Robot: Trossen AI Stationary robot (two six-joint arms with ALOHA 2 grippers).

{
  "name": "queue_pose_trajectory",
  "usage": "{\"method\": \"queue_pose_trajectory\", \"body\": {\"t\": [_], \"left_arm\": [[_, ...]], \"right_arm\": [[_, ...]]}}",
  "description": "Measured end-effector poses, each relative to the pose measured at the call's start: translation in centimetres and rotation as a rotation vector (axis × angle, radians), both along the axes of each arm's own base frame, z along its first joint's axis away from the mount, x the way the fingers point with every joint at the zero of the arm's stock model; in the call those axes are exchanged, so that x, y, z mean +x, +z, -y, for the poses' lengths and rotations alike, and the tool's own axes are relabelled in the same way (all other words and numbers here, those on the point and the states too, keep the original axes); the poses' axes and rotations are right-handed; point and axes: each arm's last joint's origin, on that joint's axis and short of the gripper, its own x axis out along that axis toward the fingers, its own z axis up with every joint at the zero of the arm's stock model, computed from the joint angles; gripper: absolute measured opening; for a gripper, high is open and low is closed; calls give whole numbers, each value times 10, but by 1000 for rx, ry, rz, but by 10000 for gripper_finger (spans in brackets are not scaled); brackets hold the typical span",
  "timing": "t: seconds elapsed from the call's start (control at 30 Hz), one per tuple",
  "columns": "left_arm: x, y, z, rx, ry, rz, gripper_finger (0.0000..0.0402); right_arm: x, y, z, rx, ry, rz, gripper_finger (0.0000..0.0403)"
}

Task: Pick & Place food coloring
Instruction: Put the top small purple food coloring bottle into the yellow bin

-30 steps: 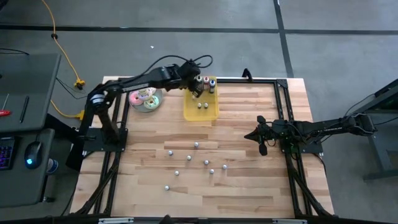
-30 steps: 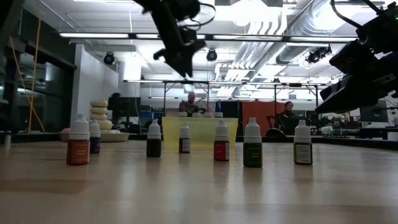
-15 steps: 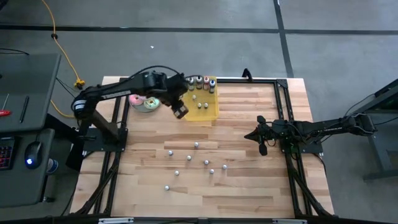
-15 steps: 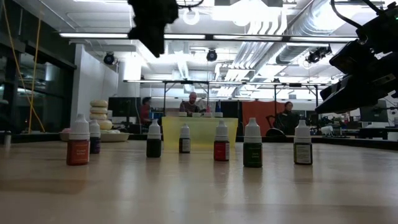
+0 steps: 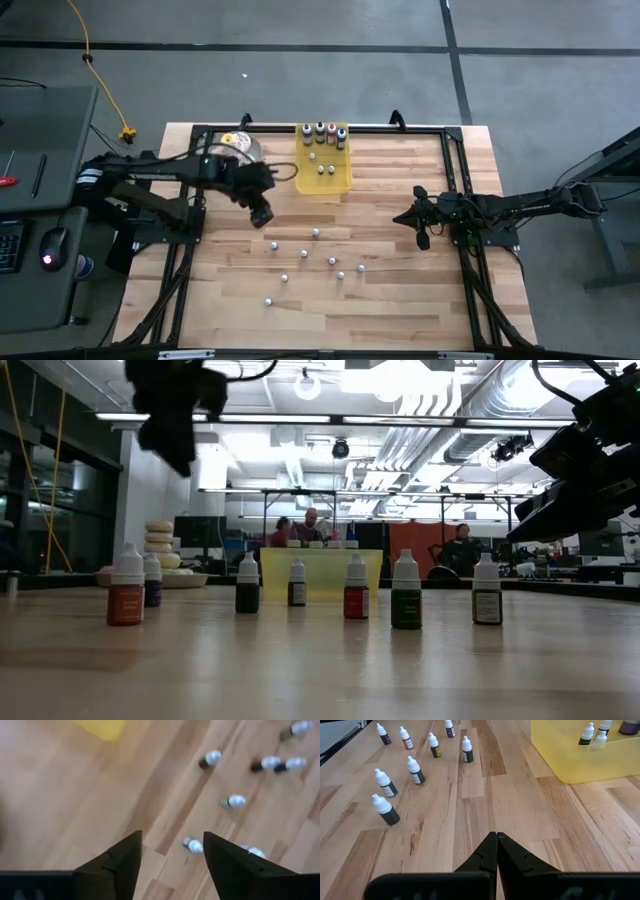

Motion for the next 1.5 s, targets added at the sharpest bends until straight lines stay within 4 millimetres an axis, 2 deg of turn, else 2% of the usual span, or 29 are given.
{"method": "queue_pose_trajectory", "body": {"t": [0.17, 0.43, 0.6, 0.83, 1.07, 1.3, 1.5], "left_arm": [[-10, -32, 16, 14, -181, 50, 211], [-26, -67, 32, 60, -267, 102, 211], [-32, -77, 33, 123, -362, 181, 211], [-41, -95, 32, 191, -510, 187, 211], [-39, -104, 35, 168, -615, 286, 211], [-39, -116, 35, 252, -741, 304, 211], [-32, -124, 37, 259, -776, 365, 211]], "right_arm": [[0, 0, 0, 0, 0, 0, 0], [0, 0, 0, 0, 0, 0, 0], [0, 0, 0, 0, 0, -1, 0], [0, 0, 0, 0, 0, 0, 0], [0, 0, 0, 0, 0, 0, 0], [0, 0, 0, 0, 0, 0, 0], [0, 0, 0, 0, 0, 0, 0]]}}
